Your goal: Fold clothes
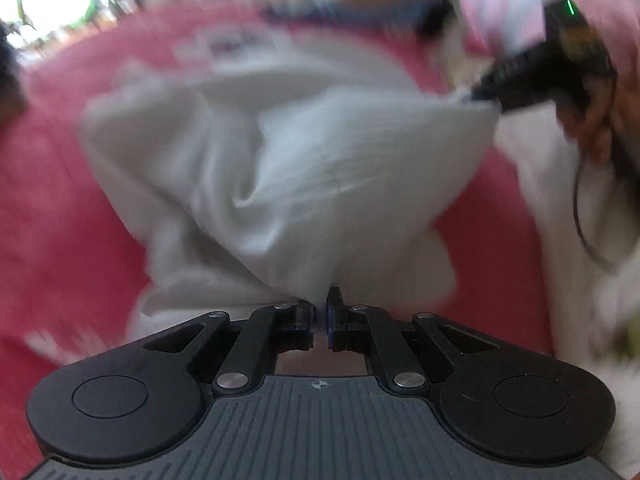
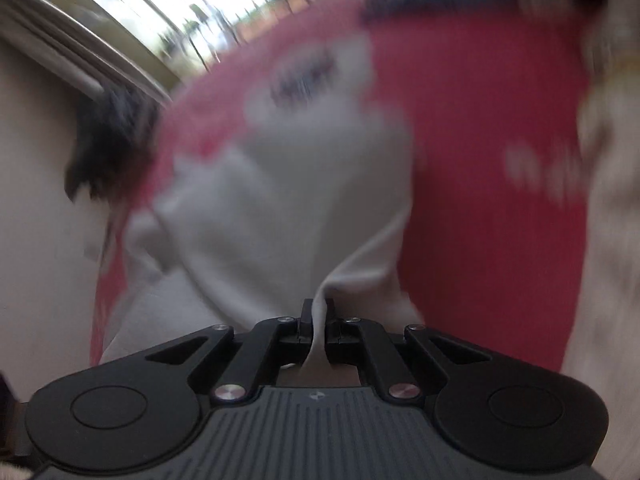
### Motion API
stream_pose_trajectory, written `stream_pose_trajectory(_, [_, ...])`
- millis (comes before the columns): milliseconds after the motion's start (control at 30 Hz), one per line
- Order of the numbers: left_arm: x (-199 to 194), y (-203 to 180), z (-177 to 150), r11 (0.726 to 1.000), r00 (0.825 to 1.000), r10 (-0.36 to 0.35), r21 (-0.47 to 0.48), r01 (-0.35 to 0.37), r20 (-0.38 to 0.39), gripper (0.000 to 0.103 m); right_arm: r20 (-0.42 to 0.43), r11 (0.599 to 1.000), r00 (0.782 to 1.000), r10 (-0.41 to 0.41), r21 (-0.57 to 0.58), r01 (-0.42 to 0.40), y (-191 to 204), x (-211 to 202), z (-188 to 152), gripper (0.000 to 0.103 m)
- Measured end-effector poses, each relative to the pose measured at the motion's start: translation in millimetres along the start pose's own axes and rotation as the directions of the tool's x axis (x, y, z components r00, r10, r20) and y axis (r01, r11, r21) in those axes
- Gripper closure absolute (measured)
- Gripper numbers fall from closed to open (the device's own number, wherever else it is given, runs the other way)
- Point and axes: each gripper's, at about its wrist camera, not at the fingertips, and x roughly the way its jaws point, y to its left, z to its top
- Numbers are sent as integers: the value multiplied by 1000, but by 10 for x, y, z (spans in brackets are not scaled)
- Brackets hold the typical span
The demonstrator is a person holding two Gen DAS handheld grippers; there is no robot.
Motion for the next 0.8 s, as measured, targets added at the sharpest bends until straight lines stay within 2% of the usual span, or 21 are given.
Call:
stream_pose_trajectory(67, [49, 2, -104, 1000, 997, -27, -14, 26, -75, 95, -31, 999, 999, -17, -33, 16, 47, -17, -42, 96])
stream_pose_trajectory(100, [42, 18, -125, 999, 995, -31, -26, 29, -91, 87, -42, 998, 999, -26, -52, 24, 73, -34, -56, 91])
stream_pose_trajectory(167, [-39, 69, -144, 999, 996, -14, -38, 11, -90, 79, -8, 993, 999, -40, -111, 39, 177, -202, -10, 73])
stream_pose_trajectory(200, [-93, 118, -133, 999, 997, -4, -43, 0, -77, 71, 25, 988, 999, -46, -144, 49, 240, -295, 43, 61])
stream_pose_trajectory(233, [-151, 167, -123, 999, 998, 6, -50, -9, -64, 65, 58, 982, 997, -52, -176, 61, 304, -388, 95, 57])
stream_pose_trajectory(300, [-321, 221, -127, 997, 999, 15, -74, -18, -36, 60, 133, 967, 989, -60, -238, 90, 419, -575, 228, 49])
stream_pose_trajectory(400, [-403, 355, -24, 992, 999, 51, -114, -49, 16, 50, 212, 952, 977, -30, -293, 93, 449, -672, 517, 33])
stream_pose_trajectory(500, [-456, 466, 160, 984, 994, 78, -166, -65, 72, 50, 219, 946, 976, -1, -316, 72, 442, -599, 782, 27])
stream_pose_trajectory(600, [-471, 580, 308, 969, 987, 98, -237, -65, 128, 50, 190, 959, 981, -40, -270, 91, 323, -238, 1105, 18])
stream_pose_trajectory(700, [-479, 685, 399, 950, 977, 126, -305, -68, 174, 50, 143, 970, 981, -133, -183, 159, 101, 157, 1345, 18])
stream_pose_trajectory(800, [-447, 737, 462, 942, 966, 132, -333, -53, 221, 49, 60, 989, 988, -140, -33, 142, -193, 444, 1399, 18])
